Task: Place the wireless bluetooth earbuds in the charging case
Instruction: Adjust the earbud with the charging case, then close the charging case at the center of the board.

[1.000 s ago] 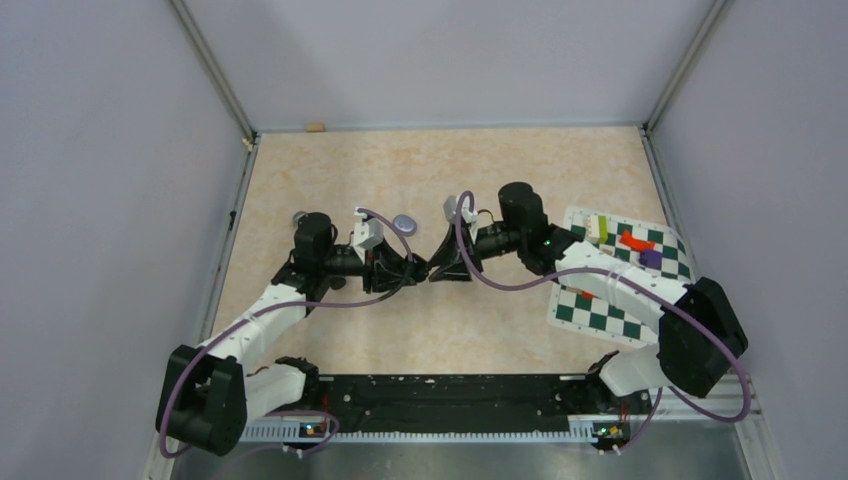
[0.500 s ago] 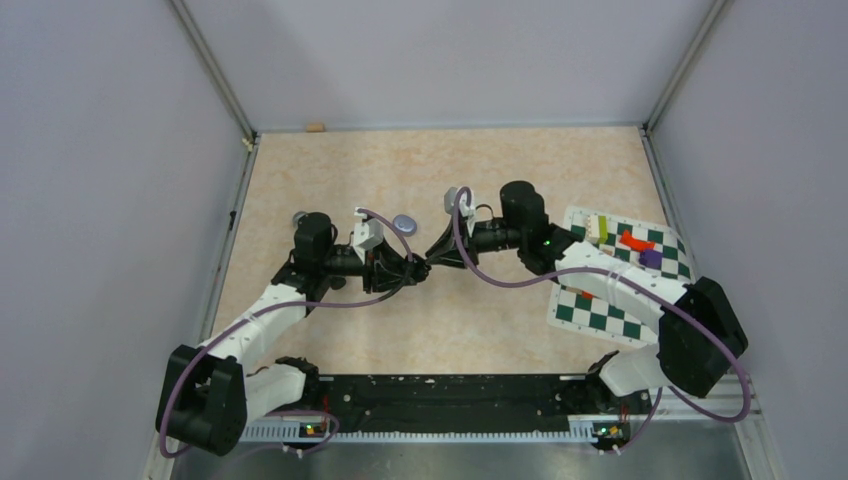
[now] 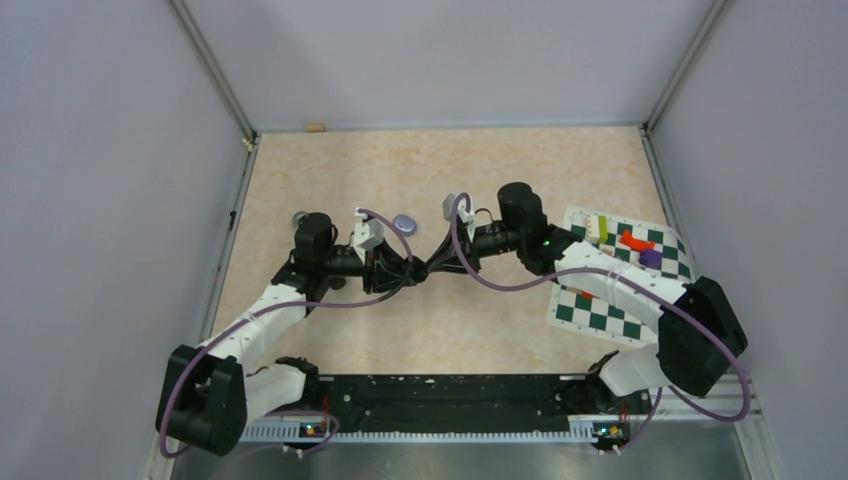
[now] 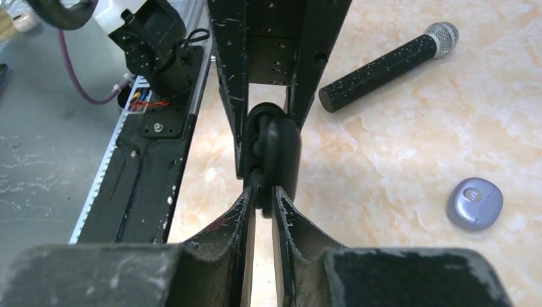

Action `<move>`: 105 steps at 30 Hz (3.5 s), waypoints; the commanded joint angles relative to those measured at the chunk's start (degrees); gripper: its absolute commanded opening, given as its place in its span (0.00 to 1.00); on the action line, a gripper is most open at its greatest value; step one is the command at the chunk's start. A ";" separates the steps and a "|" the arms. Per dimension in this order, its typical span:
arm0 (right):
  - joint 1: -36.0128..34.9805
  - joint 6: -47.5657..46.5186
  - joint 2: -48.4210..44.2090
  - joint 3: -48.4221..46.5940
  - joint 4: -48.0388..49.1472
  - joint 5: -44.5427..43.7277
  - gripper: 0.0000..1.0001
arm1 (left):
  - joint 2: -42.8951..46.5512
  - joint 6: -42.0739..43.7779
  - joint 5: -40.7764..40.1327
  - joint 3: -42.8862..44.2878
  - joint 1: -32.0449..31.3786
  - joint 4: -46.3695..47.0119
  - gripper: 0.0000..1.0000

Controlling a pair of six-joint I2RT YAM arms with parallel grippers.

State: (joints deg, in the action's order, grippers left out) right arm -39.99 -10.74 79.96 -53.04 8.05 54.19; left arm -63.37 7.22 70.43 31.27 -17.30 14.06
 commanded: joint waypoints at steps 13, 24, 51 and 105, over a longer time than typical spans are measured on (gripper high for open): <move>-0.79 -4.64 -1.74 -2.72 -3.04 5.66 0.10 | 0.93 0.58 0.41 0.79 -0.19 1.25 0.00; -1.10 -1.54 1.20 -2.12 0.58 3.85 0.00 | 0.94 0.64 0.58 0.84 -0.18 1.26 0.00; -2.44 -2.06 1.38 -2.13 0.34 3.57 0.00 | 0.20 1.21 0.44 1.10 -0.54 0.74 0.00; 0.13 3.26 3.82 -2.53 3.37 -6.82 0.56 | 1.50 2.32 0.41 0.83 -0.54 -0.46 0.00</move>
State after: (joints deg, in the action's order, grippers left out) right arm -40.32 -7.42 84.05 -53.34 10.66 44.14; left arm -62.87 8.73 70.11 31.27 -17.69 12.73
